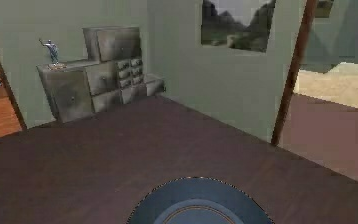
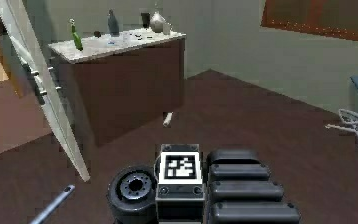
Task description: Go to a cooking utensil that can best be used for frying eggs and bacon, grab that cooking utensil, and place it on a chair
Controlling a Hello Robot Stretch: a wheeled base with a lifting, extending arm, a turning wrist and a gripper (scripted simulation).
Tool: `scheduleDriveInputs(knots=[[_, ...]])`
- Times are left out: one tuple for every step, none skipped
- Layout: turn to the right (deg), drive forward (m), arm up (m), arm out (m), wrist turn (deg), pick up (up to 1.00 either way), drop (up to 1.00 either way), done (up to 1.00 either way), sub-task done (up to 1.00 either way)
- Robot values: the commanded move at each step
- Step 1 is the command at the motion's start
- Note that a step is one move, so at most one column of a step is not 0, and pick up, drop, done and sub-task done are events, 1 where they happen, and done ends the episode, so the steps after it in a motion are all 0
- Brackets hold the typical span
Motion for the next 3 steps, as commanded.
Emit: scheduleDriveInputs(knots=[[21.0,0.0,0.0,0.0,0.0,0.0,0.0,0.0,0.0],[-45.0,0.0,0.0,0.0,0.0,0.0,0.0,0.0,0.0],[-45.0,0.0,0.0,0.0,0.0,0.0,0.0,0.0,0.0]])
